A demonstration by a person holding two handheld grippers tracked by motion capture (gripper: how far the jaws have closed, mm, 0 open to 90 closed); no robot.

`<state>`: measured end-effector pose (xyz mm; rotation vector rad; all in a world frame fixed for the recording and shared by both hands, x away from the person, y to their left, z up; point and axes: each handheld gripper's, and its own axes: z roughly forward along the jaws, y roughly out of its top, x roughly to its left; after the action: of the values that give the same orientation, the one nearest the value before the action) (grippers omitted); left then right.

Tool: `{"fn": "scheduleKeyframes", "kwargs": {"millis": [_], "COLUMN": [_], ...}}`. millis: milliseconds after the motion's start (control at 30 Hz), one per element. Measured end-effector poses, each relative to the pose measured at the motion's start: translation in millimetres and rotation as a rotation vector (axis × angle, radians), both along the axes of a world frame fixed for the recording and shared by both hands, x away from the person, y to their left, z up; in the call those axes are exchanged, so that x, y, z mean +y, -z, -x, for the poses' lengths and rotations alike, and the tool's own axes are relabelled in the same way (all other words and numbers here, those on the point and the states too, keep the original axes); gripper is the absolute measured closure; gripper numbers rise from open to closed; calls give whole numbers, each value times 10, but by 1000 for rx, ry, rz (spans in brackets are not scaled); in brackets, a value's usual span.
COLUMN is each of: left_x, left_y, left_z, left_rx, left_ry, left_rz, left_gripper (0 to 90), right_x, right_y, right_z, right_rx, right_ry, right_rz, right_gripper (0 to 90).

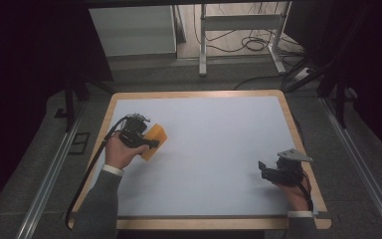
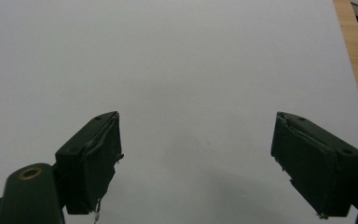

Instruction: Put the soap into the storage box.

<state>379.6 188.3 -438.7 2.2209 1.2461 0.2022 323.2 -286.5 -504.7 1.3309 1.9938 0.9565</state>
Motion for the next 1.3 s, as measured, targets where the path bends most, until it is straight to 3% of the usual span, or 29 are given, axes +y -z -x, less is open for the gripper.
{"fn": "scheduleKeyframes", "kwargs": {"millis": [1300], "left_x": [293], "left_y": [-119], "left_z": [-296], "left_rx": [5], "left_ry": [-91], "left_rz": [-9], "left_gripper": [609], "right_x": [-4], "right_y": [8], "right_z": [-4], "right_rx": [1], "right_ry": [6], "right_rz": [8], "right_gripper": [158]}}
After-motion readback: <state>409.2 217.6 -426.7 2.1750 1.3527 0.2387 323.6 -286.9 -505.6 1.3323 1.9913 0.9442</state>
